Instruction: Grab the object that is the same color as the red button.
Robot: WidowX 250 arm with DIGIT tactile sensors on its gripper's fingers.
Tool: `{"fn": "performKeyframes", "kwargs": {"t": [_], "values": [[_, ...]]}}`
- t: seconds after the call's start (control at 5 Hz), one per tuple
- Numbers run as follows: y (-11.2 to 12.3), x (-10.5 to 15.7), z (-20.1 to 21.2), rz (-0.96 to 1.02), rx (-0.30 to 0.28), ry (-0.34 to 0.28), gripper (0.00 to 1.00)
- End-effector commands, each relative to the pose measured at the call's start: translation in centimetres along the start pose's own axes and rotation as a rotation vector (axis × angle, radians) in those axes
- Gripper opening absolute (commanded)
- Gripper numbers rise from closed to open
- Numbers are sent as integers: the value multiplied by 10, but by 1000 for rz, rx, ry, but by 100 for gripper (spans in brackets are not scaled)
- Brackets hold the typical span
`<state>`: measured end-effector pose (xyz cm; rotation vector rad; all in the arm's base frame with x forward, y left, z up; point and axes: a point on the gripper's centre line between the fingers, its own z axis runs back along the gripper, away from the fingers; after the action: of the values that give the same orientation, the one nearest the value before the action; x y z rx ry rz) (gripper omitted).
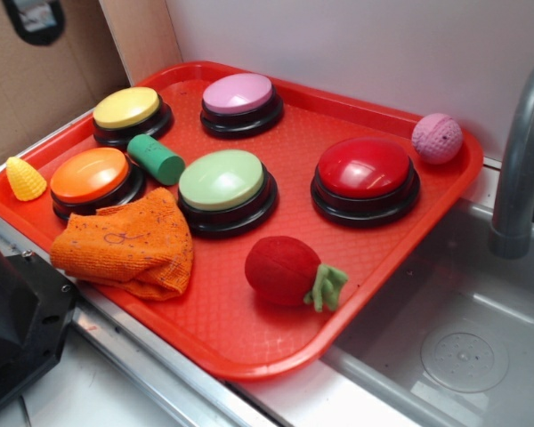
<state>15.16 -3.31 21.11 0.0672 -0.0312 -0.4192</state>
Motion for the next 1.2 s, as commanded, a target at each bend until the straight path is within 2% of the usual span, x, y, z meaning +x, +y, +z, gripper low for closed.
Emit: {"fn": "performKeyframes", "kwargs": {"t": [0.0, 0.2, 0.4, 0.8, 1.0], "values": [[-28, 49, -24, -466, -31, -149, 100], [-48, 67, -48, -629, -93, -196, 100], [-71, 78, -74, -727, -104, -203, 100], [-106, 85, -115, -846, -88, -274, 100], [-111, 79, -134, -841, -111, -252, 100]]}}
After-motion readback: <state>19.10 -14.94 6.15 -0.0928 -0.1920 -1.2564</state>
